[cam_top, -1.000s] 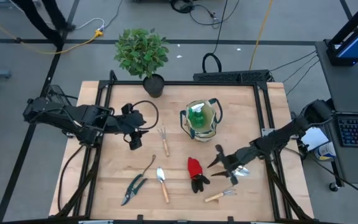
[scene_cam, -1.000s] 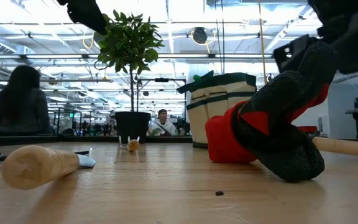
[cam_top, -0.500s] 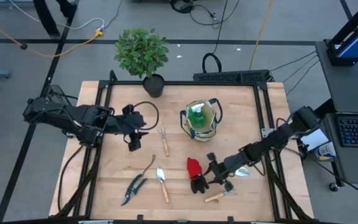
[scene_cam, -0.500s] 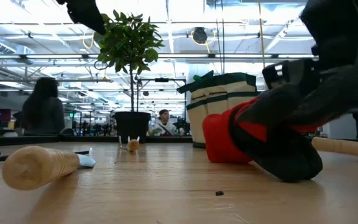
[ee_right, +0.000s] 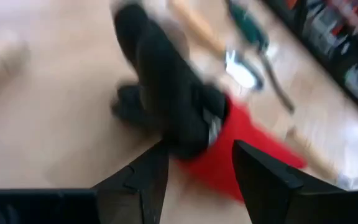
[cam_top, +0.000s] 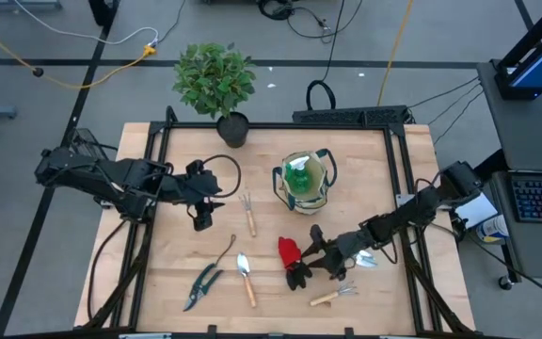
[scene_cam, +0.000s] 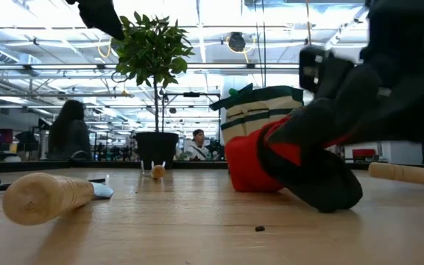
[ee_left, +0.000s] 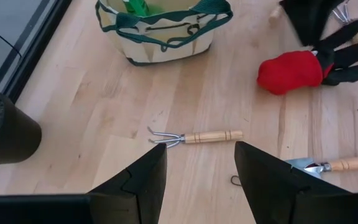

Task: Pick & Place Garden tools in Gardening bag
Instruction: Put the red gloves into the light brown gardening bag

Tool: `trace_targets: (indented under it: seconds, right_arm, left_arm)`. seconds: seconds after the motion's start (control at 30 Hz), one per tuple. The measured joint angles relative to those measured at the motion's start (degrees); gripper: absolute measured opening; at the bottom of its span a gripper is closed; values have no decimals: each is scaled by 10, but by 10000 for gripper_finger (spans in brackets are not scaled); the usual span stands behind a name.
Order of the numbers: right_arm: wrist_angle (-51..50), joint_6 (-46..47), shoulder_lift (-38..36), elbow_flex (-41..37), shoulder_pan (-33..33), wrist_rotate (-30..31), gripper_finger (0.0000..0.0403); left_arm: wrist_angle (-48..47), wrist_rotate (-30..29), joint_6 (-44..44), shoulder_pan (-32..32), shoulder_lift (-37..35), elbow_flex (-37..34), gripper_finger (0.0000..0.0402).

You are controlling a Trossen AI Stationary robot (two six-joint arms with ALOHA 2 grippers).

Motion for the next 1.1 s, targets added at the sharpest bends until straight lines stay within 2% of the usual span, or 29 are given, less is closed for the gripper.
trace_targets:
  seconds: [0.2, 0.37, 0.5, 0.73, 0.83, 1.03, 1.1]
  right_arm:
    - [25, -32, -1, 0, -35, -70, 171]
    - [35, -44, 5, 0, -57, -101, 171]
    - [57, -64, 48, 18, -65, -143, 171]
    - [58, -128, 116, 69, -72, -149, 168]
    - [52, -101, 116, 69, -84, -156, 142]
    - [35, -34, 116, 69, -98, -163, 30]
    - [38, -22, 116, 69, -98, -160, 12]
  left_arm:
    - [0, 0, 0, 0, 0, 0, 195]
    - [0, 0, 2, 0, 0, 0, 195]
    - [1, -2, 18, 0, 0, 0, 195]
    - [1, -5, 18, 0, 0, 0, 195]
    - [1, -5, 17, 0, 0, 0, 195]
    - [1, -5, 17, 0, 0, 0, 195]
    - [1, -5, 17, 0, 0, 0, 195]
